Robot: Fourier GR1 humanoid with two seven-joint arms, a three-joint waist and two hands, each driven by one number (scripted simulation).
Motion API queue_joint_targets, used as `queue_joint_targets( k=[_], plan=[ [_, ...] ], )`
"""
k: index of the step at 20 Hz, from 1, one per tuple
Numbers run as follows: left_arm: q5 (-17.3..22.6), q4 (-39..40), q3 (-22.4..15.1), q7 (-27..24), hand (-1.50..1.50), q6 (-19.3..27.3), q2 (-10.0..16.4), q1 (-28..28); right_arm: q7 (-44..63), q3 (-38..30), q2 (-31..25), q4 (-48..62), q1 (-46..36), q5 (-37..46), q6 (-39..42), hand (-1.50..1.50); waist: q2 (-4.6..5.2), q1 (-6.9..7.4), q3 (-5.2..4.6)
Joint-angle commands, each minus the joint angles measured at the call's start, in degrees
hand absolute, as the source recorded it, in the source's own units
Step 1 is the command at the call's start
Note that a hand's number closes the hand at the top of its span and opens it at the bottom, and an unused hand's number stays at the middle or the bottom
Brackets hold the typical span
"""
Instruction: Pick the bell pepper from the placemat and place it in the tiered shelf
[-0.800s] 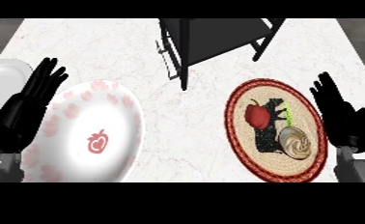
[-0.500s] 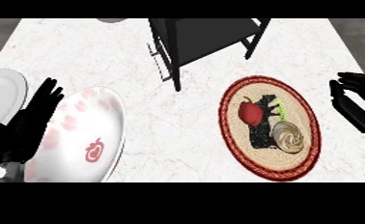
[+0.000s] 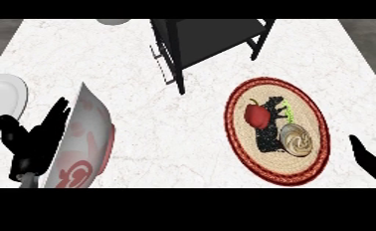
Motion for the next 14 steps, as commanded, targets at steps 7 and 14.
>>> queue_joint_targets(
  k=[7, 14],
  plan=[
    [-1.78, 1.74, -3.91, 2.75, 0.0, 1.16, -5.02, -2.07, 18.58, 10.29, -7.7, -29.81, 17.88, 14.56, 1.37, -1.5, 0.72, 2.21, -0.37],
    [-1.42, 1.28, -3.14, 4.51, 0.0, -2.43, -2.09, -4.06, 45.8, 11.59, -12.12, -35.63, 11.4, 26.2, 8.91, -1.5, 1.37, 5.15, -0.5]
  ],
)
